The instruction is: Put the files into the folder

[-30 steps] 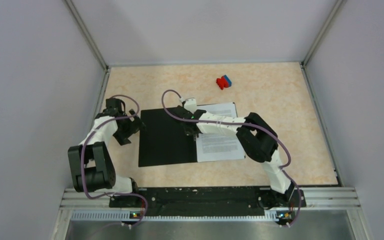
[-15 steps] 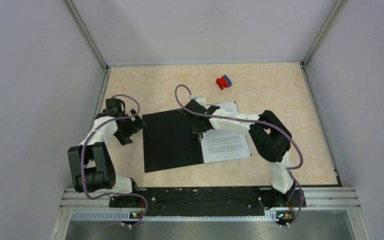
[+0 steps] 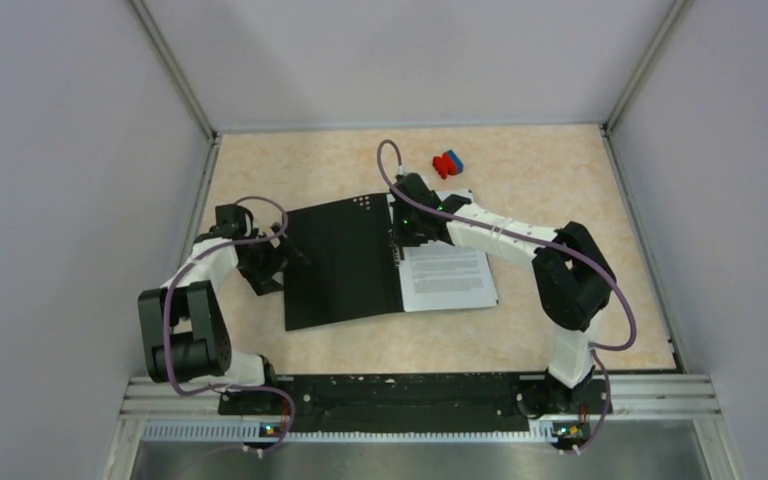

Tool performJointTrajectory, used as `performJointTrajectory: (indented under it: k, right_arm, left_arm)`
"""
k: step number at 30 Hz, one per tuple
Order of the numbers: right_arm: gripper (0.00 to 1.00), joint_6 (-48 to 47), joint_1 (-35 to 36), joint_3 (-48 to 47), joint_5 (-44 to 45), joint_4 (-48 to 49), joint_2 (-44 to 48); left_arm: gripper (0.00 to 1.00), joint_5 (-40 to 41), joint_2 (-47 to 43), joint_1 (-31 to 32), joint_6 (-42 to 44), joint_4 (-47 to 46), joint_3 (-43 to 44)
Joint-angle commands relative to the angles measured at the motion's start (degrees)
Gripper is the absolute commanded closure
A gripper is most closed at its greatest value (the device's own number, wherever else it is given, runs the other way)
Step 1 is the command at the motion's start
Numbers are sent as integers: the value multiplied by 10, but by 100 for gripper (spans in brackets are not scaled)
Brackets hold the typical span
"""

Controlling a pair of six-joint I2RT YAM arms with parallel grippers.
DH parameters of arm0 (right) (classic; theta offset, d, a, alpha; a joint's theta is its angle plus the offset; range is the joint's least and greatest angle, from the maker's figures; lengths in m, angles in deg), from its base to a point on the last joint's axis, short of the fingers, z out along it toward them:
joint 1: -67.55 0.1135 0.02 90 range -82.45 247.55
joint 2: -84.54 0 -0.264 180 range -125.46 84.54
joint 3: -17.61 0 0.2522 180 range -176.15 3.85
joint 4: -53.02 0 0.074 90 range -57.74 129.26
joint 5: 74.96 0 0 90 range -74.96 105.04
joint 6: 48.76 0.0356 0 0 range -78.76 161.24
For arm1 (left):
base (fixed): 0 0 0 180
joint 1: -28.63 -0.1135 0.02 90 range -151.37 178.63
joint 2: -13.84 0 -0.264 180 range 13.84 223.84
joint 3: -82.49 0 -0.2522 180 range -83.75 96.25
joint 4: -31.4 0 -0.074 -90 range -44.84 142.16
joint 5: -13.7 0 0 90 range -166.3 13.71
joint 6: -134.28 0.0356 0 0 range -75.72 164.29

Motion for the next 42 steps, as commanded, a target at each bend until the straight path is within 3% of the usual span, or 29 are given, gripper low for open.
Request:
performJointTrajectory:
  k: [1,9,18,29,34,38,42]
  right_arm:
    - [100,8,-10,-2,-38,41,47]
    - [100,8,-25,10,-52,47,55]
    - [100,18,-28,34,-56,85,22]
    - [100,75,-24,65,-97,176,-23]
    - [100,119,3,46,-92,222,-56]
    - [99,145,33,16,-82,241,-87]
    - [82,155,41,-6,-98,261,-109]
  left_arm:
    - [1,-78,11,0,-4,-50,-15]
    - [2,-171,-12,-1,-38,-92,-17]
    - [16,-223,-62,-2,-57,-75,11]
    - [18,-288,-109,-2,-91,-84,57]
    - [16,-278,-127,0,-98,-84,89]
    - [16,-224,-121,18,-63,-40,137]
    - [17,-151,-99,77,-37,0,181]
